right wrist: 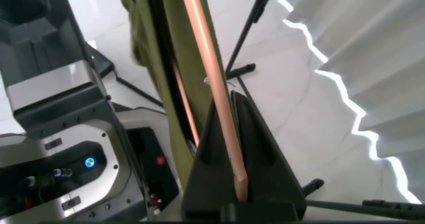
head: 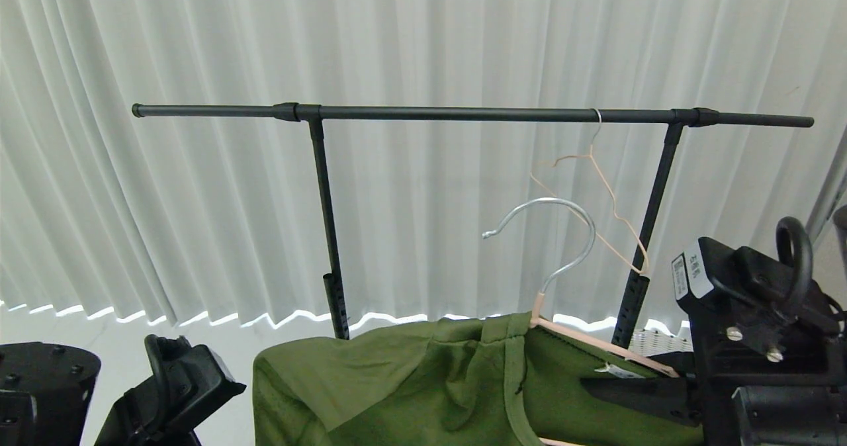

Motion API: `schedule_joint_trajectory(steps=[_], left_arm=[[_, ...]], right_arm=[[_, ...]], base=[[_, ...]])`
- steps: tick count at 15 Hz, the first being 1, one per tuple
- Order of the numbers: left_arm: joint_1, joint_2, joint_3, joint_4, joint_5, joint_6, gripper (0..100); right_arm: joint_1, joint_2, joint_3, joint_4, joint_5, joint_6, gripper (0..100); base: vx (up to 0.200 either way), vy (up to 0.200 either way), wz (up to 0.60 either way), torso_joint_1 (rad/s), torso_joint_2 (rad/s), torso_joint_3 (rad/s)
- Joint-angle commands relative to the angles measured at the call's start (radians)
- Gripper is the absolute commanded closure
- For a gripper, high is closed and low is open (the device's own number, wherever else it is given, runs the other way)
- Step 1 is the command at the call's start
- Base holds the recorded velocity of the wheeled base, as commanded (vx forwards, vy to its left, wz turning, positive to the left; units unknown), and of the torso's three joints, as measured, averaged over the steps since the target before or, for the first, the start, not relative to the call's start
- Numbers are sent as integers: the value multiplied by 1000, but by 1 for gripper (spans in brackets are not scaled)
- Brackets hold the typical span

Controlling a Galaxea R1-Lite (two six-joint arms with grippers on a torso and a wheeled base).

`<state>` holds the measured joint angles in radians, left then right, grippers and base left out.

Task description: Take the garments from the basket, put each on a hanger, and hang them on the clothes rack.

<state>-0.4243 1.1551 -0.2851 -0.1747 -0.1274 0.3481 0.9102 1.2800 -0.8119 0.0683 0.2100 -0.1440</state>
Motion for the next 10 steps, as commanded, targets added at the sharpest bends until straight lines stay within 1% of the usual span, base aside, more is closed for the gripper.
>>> schedule_joint_trajectory(steps=[1, 2, 4, 6, 7, 8, 9, 10], left_arm=[[7, 17, 0, -2, 0, -1, 0], [7, 14, 0, -12, 0, -9, 100], [12, 18, 4, -32, 2, -15, 100], [58, 20, 7, -32, 5, -14, 100], [88, 21, 17, -32, 8, -12, 100], [137, 25, 26, -32, 15, -6, 100], [163, 26, 30, -32, 19, -4, 100], [242, 34, 38, -32, 32, -3, 100]], right_arm=[[7, -5, 0, -1, 0, 0, 100], [9, -5, 0, -2, 0, 0, 100], [9, -5, 2, -1, -1, 1, 100], [7, -11, 5, 7, -4, 1, 100], [3, -13, 10, 8, -8, 3, 100], [-2, -14, 17, 10, -9, 4, 100], [-7, -16, 19, 10, -11, 4, 100], [-16, -22, 23, 19, -11, 4, 100]], base=[[0, 0, 0, 0, 0, 0], [0, 0, 0, 0, 0, 0], [0, 0, 0, 0, 0, 0], [0, 0, 0, 0, 0, 0], [0, 0, 0, 0, 0, 0], [0, 0, 0, 0, 0, 0], [0, 0, 0, 0, 0, 0], [0, 0, 0, 0, 0, 0]])
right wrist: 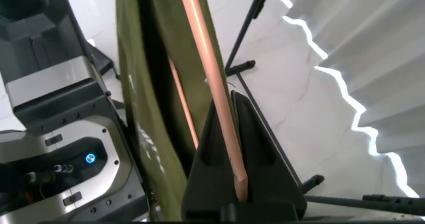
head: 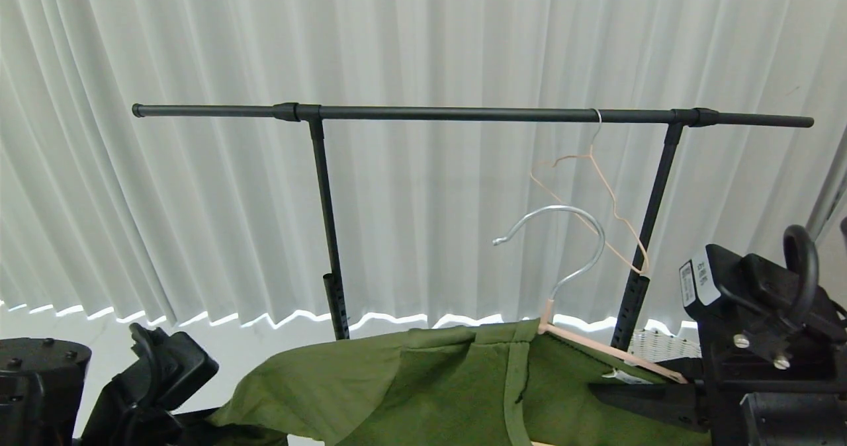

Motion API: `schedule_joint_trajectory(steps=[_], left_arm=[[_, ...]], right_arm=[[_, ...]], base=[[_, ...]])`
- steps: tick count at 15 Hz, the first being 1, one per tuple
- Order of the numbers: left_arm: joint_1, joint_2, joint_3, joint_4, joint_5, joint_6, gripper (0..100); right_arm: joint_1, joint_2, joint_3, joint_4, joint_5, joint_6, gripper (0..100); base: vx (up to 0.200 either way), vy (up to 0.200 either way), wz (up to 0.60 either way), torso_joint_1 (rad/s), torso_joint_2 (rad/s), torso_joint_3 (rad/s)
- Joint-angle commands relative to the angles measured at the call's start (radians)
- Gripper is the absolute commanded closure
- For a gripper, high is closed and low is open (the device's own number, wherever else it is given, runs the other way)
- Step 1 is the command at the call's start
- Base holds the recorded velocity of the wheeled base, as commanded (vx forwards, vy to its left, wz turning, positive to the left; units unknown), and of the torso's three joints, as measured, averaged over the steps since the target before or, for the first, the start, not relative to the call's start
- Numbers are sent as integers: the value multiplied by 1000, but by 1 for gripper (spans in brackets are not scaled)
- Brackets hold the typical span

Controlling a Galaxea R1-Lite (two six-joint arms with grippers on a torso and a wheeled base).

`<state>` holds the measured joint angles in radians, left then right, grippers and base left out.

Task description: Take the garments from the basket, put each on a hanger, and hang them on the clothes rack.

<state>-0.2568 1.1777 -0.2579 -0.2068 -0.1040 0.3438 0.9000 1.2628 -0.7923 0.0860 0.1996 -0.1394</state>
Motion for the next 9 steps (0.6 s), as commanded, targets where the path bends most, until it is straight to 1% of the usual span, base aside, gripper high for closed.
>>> schedule_joint_trajectory(steps=[1, 3, 6, 9], left_arm=[[122, 16, 11, 0, 27, 1, 100], [169, 19, 12, 0, 50, 1, 100], [185, 43, 9, -2, 69, 1, 100], [199, 76, 8, -20, 126, 1, 100]], right_arm=[[-15, -8, 5, 9, 0, 0, 100], [-27, -16, 5, 24, 0, 0, 100], [-41, -19, 5, 28, 0, 0, 100], [-50, -22, 5, 37, 0, 0, 100]], base=[[0, 0, 0, 0, 0, 0], [0, 0, 0, 0, 0, 0], [0, 0, 0, 0, 0, 0], [0, 0, 0, 0, 0, 0]])
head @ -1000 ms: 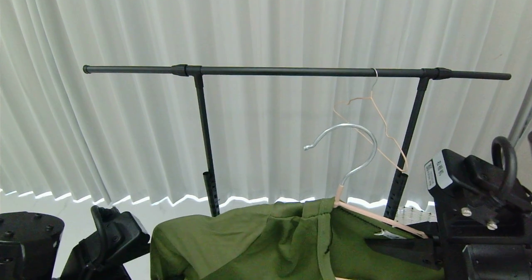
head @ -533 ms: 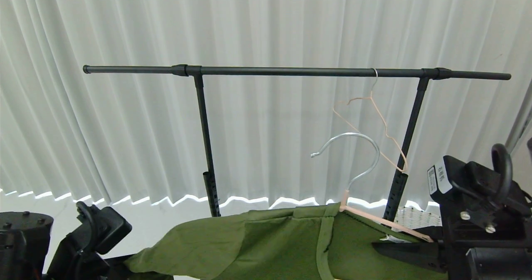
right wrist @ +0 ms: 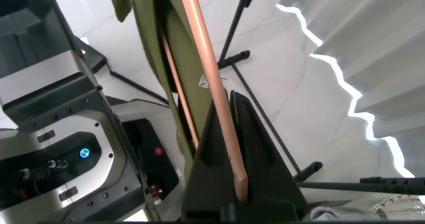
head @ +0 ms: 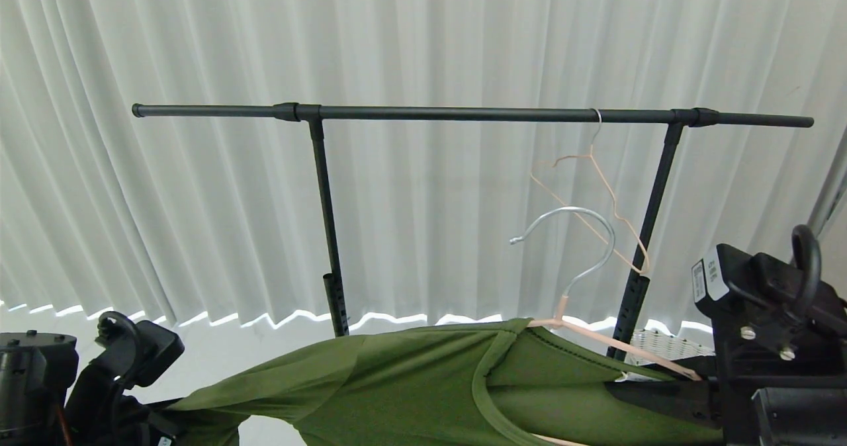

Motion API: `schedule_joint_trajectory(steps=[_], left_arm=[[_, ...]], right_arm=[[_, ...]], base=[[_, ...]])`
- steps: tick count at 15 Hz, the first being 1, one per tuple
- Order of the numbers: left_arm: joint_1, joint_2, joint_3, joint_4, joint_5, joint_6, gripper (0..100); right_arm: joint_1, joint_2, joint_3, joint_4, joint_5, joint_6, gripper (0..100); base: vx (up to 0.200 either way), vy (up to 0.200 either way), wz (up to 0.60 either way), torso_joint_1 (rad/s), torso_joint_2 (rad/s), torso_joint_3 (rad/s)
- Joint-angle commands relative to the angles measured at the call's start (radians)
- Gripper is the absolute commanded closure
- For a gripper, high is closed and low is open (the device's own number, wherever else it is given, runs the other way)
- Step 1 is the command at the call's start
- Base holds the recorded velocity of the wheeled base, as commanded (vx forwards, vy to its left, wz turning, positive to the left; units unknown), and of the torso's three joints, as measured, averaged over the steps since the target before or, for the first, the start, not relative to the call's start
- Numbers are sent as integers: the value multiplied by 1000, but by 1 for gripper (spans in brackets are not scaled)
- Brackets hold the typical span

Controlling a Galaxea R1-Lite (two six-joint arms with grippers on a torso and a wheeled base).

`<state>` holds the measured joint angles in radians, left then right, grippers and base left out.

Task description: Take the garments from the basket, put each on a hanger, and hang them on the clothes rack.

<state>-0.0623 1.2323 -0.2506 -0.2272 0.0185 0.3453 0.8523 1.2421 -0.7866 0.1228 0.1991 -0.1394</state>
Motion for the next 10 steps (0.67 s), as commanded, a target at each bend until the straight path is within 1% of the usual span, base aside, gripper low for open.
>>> schedule_joint_trajectory(steps=[1, 6, 7, 9, 10], left_arm=[[4, 27, 2, -11, 4, 0, 100], [-19, 12, 2, -21, -3, 0, 100], [-19, 9, 4, -21, -3, -2, 0], [-40, -10, 5, -21, -11, -9, 0], [-45, -22, 4, -21, -35, -11, 0]], right_arm=[[-6, -6, 0, 3, 0, 0, 100], [-15, 0, 1, 5, 0, 4, 100], [-15, 2, 1, 5, 0, 4, 100], [-21, 5, 0, 6, -1, 6, 100], [-35, 5, 0, 11, -3, 6, 100]], base=[[0, 0, 0, 0, 0, 0], [0, 0, 0, 0, 0, 0], [0, 0, 0, 0, 0, 0], [0, 0, 0, 0, 0, 0], [0, 0, 0, 0, 0, 0]])
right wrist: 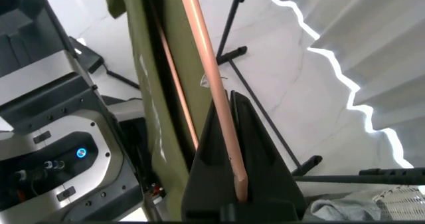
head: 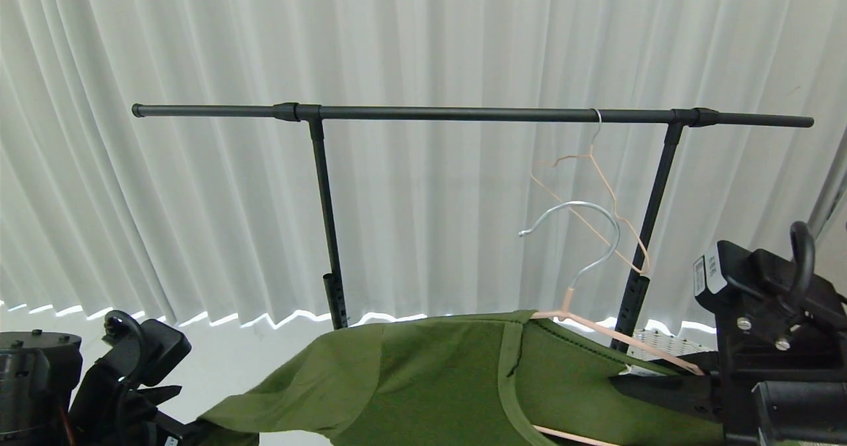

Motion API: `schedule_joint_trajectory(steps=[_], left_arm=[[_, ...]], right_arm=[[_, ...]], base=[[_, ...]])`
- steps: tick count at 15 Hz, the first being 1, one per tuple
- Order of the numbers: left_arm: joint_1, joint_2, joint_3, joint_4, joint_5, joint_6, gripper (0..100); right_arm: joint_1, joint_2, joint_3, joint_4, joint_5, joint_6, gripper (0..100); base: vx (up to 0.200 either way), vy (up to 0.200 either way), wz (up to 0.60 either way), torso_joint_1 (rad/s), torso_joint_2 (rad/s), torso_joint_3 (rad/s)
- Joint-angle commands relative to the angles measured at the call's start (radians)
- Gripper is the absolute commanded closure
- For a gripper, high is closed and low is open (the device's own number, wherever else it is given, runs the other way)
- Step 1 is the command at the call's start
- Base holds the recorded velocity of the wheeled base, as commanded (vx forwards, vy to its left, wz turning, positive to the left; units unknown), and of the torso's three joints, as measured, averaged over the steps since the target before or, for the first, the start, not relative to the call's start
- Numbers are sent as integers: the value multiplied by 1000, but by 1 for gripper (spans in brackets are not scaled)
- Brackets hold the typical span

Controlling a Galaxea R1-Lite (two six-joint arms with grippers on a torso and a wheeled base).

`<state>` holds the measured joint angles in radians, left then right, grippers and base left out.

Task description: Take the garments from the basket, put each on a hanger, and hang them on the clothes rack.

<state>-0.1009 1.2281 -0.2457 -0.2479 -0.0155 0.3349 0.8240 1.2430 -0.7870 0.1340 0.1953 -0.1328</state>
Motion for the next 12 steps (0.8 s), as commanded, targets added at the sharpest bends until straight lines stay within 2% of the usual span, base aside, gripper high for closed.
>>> schedule_joint_trajectory(steps=[1, 3, 4, 7, 9, 12], left_arm=[[-7, -33, -1, -1, -38, 0, 0], [-7, -62, 2, -1, -78, -2, 0], [-8, -88, 3, -1, -118, -2, 0], [-8, -147, -1, -36, -230, -2, 0], [-8, -162, -1, -59, -230, -2, 0], [-33, -203, -26, -77, -231, 0, 0]], right_arm=[[-22, 4, -3, 12, -4, -1, 100], [-62, 3, -6, 42, -30, -1, 100], [-106, 1, -9, 73, -57, 1, 100], [-209, 0, -15, 134, -79, 15, 100], [-256, 0, -14, 142, -94, 62, 100], [-279, 3, -12, 151, -168, 165, 100]], base=[[0, 0, 0, 0, 0, 0], [0, 0, 0, 0, 0, 0], [0, 0, 0, 0, 0, 0], [0, 0, 0, 0, 0, 0], [0, 0, 0, 0, 0, 0], [0, 0, 0, 0, 0, 0]])
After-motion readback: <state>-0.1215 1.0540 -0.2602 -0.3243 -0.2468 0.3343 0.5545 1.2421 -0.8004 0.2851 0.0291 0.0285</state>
